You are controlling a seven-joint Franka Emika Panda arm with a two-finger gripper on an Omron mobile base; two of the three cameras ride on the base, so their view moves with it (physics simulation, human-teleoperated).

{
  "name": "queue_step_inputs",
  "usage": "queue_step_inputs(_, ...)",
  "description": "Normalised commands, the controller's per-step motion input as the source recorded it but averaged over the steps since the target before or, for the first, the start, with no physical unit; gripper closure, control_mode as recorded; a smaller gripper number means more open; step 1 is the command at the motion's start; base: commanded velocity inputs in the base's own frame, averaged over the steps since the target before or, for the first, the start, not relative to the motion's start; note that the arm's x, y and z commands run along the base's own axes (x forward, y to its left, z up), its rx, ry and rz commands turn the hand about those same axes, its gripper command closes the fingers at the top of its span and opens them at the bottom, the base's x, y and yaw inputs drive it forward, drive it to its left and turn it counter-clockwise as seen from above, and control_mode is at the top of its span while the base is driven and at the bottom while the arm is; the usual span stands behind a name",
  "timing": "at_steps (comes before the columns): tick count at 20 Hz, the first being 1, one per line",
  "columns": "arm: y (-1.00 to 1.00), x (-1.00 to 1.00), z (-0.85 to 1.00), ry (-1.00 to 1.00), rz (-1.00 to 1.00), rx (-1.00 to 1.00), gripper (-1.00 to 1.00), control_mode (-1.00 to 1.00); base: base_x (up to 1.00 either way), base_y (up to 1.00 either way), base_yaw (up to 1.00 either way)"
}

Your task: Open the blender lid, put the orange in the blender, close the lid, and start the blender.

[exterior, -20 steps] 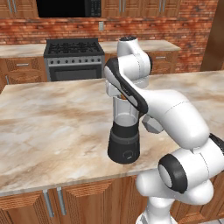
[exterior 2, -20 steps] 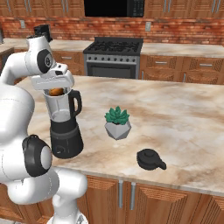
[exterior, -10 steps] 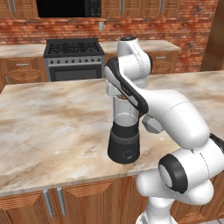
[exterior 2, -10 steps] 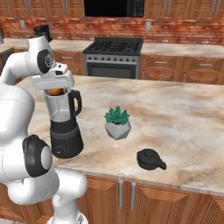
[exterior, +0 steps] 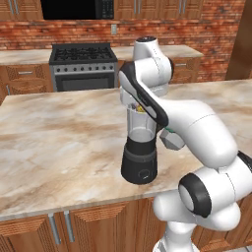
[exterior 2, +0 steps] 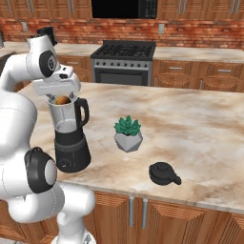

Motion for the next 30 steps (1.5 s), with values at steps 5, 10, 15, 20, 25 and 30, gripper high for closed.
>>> queue_step_inputs(5,0.0,0.05,-0.12,0.0,0.0,0.0,-1.0,-1.0,0.0,0.0,0.0)
queue_step_inputs(10,-0.1,-0.09,0.25,-0.02,0.01,0.0,-1.0,-1.0,0.0,0.0,0.0)
queue_step_inputs(15,-0.48,-0.35,0.56,-0.21,0.06,0.03,-1.0,-1.0,0.0,0.0,0.0)
queue_step_inputs(20,-0.9,-0.44,0.22,-0.15,0.02,0.11,-1.0,-1.0,0.0,0.0,0.0)
queue_step_inputs(25,-1.0,-0.3,-0.16,0.0,0.0,0.14,-1.0,-1.0,0.0,0.0,0.0)
queue_step_inputs(30,-1.0,-0.36,-0.44,0.01,0.01,0.09,-1.0,-1.0,0.0,0.0,0.0)
